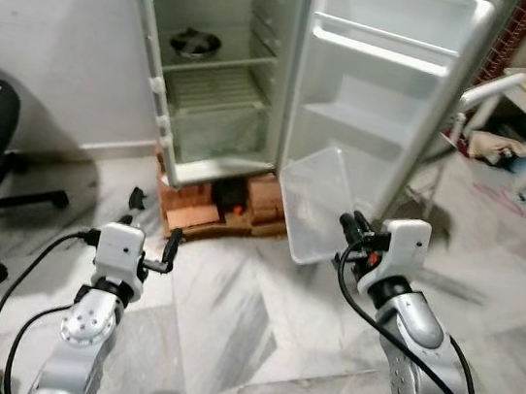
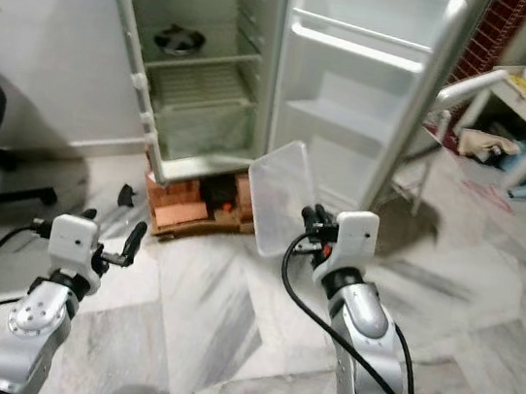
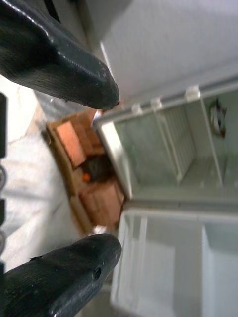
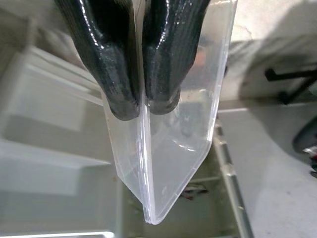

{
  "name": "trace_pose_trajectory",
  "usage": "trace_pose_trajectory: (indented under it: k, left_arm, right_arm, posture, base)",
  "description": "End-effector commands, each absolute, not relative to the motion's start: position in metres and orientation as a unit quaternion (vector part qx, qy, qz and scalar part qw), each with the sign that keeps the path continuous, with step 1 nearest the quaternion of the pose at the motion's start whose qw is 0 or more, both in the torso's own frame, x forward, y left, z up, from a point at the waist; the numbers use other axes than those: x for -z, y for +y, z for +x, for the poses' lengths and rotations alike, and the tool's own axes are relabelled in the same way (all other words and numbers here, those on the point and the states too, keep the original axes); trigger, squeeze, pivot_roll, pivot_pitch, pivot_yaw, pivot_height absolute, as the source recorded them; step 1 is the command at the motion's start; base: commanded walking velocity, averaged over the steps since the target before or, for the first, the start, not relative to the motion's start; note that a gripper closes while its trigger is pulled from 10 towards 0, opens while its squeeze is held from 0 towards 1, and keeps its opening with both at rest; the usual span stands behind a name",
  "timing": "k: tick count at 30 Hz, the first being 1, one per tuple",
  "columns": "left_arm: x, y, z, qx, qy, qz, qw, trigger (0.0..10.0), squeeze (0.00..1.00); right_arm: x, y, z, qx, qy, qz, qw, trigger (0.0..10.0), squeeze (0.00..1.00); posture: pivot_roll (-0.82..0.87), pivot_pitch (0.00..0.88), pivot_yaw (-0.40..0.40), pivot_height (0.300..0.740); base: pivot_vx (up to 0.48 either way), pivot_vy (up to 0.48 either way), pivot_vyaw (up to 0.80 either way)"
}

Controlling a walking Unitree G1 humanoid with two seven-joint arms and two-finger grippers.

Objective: Restocking fridge

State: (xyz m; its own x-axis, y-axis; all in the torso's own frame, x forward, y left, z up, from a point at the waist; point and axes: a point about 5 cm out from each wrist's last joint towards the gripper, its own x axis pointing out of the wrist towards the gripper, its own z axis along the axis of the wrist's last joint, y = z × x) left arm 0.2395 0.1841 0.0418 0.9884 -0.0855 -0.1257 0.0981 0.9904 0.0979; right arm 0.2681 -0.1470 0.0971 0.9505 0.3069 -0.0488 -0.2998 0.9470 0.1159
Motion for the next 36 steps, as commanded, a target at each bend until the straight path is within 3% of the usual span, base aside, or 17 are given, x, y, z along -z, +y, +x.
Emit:
trace_pose_trajectory:
  k: [1, 15, 36]
  left_arm:
    - [-0.0418, 0.1882, 0.2403, 0.041, 0.063, 0.05, 0.996, 10.0, 0.0]
    - [-0.0413, 0.1907, 0.2406, 0.037, 0.065, 0.051, 0.996, 10.0, 0.0]
    - [-0.0412, 0.1866, 0.2427, 0.039, 0.066, 0.042, 0.996, 10.0, 0.0]
  right_arm:
    - [-0.1011, -0.1416, 0.2686, -0.169, 0.025, 0.051, 0.984, 10.0, 0.0]
    - [-0.0994, -0.1414, 0.2685, -0.171, 0.027, 0.053, 0.984, 10.0, 0.0]
    - [-0.0984, -0.1417, 0.2688, -0.171, 0.028, 0.052, 0.983, 10.0, 0.0]
  posture:
    - [0.02, 0.027, 0.001, 0.74]
    - [0.02, 0.03, 0.001, 0.74]
    - [0.01, 0.034, 0.003, 0.74]
  base:
    - [0.446, 0.0, 0.0]
    - [0.446, 0.0, 0.35]
    - [0.43, 0.039, 0.0]
